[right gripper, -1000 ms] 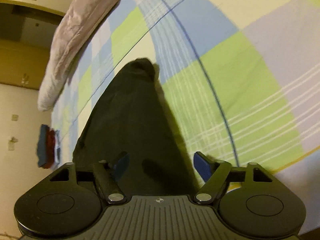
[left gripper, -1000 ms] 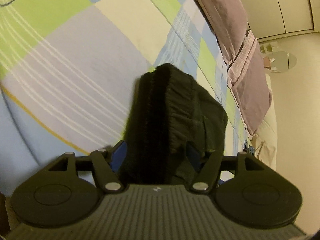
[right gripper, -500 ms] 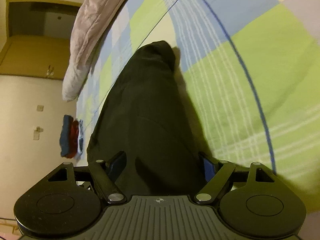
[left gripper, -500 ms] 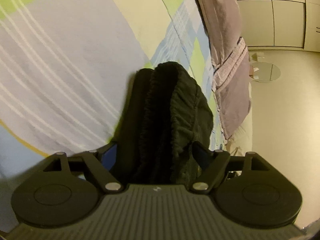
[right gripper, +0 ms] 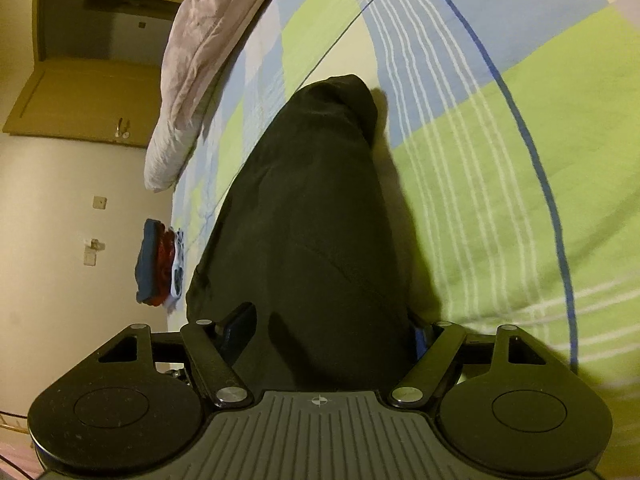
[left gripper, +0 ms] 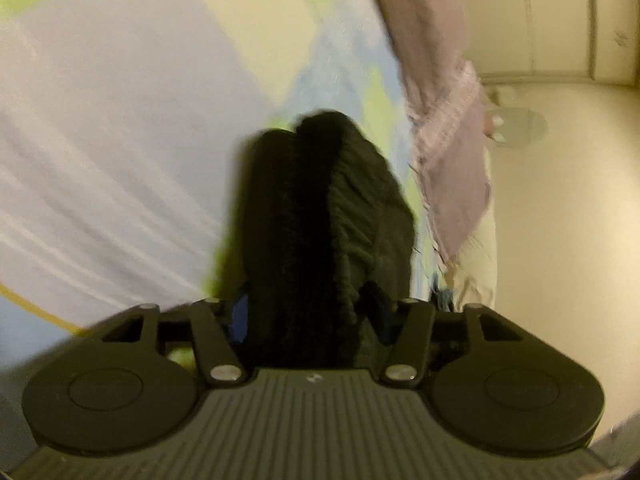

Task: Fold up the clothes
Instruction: 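Carry the held trousers with both grippers toward the clothes stack by the pillows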

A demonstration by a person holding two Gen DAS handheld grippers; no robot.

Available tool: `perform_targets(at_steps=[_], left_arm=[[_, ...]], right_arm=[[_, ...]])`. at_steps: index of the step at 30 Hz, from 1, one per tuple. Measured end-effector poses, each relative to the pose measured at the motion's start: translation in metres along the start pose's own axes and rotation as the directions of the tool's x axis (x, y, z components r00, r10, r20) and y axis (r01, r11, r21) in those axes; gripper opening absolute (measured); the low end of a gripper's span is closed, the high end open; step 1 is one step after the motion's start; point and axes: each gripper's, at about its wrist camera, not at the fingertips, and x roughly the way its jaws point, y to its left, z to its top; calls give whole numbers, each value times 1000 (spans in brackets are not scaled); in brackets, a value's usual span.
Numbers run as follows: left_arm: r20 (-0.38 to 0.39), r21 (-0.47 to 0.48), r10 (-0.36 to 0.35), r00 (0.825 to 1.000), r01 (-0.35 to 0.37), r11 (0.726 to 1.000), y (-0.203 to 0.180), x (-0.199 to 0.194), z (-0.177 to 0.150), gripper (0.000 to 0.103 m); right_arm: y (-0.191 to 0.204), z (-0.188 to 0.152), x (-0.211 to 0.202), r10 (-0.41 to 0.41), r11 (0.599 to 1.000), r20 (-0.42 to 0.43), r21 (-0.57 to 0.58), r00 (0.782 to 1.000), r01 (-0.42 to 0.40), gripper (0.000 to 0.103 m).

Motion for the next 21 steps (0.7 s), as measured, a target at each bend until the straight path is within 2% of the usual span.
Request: perform_targets(at_steps=[2,5,7,9,10,11,12,16,21], left_arm=[[0,38,30,1000,-30,999,-5,0,0,52],[1,35,39,999,-39,999,-2,6,2,53],[3,26,42,999,-42,999,2,11,4,47],[8,25,36,999,-37,999,0,10,3,41],[10,30,37,999,-37,999,-2,9,2,38],[13,36,40,999,-40,999,-6,8,1,37],[17,41,40,999,-40,998,-10,5,1,36],[40,54,34,999,-36,998,-32,-20,-1,35],[85,38,45,995,-48,998,-64,-75,-8,35]], right_arm=[[1,-1,0,-3,1000,-1,-7,1000,3,74],[0,-2,1,-6,1000,-1,-13,1000,6,72],[1,-1,3,-14,1000,-3,-19,1000,14,72],[6,-2,6,-54,998,-2,-30,999,54,43],[8,-2,8,-75,997,-1,-35,997,75,38],[11,-4,6,-72,997,0,-37,997,72,26],[14,-5,3,-62,997,2,-38,998,62,22],[41,-11,-8,-81,995,3,-61,997,81,21],[88,-22,-21,-44,998,-4,-47,999,44,21]])
